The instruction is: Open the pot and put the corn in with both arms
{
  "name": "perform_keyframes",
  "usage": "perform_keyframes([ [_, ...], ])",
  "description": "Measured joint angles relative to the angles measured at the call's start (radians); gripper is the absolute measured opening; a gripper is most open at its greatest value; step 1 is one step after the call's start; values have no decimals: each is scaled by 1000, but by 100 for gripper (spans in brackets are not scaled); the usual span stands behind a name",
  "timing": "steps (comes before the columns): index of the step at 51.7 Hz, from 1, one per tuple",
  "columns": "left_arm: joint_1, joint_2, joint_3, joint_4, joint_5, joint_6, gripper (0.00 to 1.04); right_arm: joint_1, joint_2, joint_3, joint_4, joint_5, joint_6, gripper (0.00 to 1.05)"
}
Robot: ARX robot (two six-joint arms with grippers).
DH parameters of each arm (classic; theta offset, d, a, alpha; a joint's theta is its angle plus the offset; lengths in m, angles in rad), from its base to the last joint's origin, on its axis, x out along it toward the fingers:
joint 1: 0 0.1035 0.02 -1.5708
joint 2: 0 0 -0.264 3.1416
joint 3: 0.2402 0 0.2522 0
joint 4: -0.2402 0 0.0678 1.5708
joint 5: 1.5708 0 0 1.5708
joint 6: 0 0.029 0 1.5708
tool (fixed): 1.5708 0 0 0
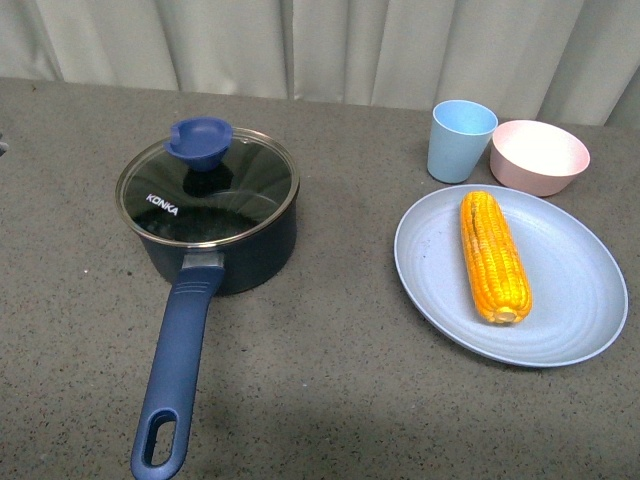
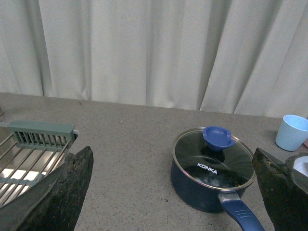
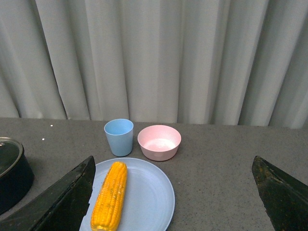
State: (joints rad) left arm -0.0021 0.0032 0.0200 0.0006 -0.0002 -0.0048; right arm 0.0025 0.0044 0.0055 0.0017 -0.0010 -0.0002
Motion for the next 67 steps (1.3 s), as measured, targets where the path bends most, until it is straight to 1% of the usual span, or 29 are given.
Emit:
perform_keyframes([
  [67,0,0,0,0,0,0,98,0,0,0,0,0,0,95],
])
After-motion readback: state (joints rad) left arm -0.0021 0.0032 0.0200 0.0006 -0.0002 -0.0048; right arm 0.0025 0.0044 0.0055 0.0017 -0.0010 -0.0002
